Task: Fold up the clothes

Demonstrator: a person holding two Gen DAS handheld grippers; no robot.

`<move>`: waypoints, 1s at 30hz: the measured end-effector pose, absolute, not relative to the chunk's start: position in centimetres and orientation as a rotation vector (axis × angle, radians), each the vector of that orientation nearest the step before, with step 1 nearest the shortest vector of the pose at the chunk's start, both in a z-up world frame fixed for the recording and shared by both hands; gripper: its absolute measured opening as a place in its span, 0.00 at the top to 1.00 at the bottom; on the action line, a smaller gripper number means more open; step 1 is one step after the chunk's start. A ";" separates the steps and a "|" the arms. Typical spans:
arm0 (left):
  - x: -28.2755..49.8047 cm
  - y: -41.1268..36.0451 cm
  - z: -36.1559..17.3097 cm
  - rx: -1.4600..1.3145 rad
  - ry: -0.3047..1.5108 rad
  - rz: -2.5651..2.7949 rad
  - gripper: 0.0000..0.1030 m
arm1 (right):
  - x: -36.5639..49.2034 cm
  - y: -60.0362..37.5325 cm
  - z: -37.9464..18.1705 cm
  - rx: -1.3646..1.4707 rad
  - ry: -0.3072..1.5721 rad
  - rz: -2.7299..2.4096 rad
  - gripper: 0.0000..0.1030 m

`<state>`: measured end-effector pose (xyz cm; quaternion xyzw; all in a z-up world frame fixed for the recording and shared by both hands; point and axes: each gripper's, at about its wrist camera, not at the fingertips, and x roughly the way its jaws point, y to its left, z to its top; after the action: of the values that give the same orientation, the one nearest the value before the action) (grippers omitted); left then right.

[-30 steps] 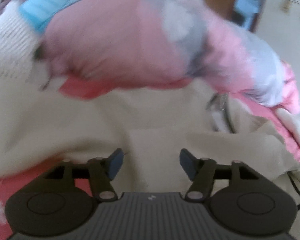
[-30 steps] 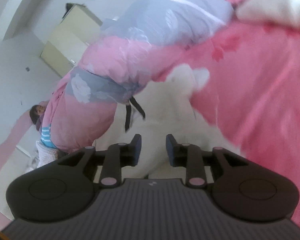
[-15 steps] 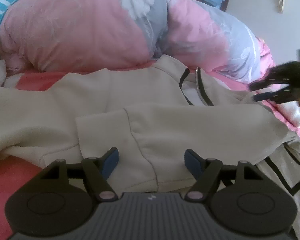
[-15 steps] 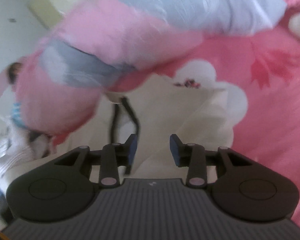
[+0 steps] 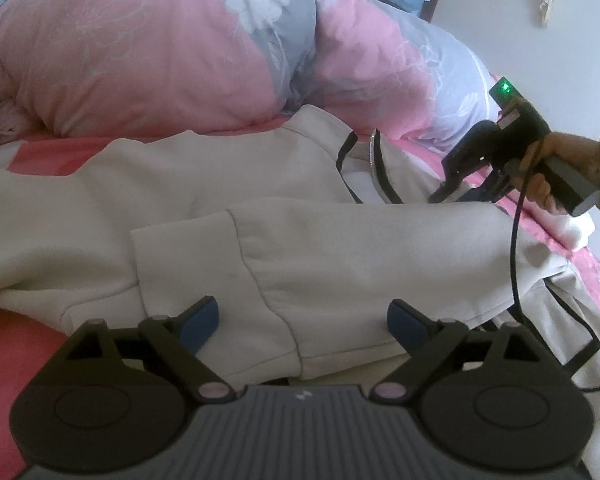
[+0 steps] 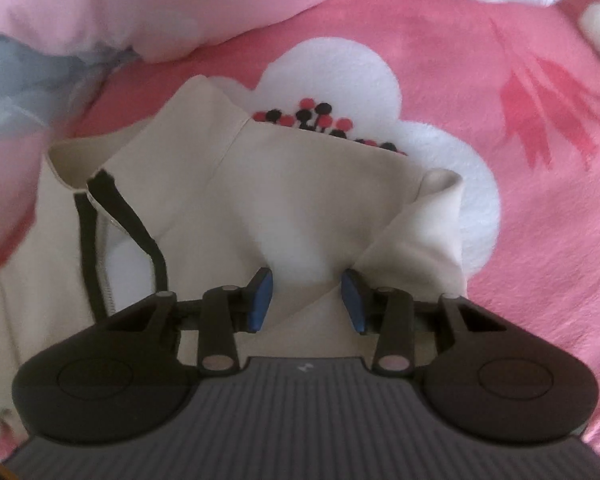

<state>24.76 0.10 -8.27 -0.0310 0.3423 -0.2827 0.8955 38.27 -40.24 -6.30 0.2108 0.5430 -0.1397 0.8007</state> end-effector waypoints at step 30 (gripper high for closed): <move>24.8 1.0 -8.2 -0.098 0.699 -0.545 0.05 | 34.7 -40.5 -0.8 0.084 0.810 -0.087 0.79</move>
<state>24.76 0.98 -8.22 -0.0472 0.3379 -0.2637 0.9023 34.71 -40.46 -0.77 0.0407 0.3936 -0.0422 0.9174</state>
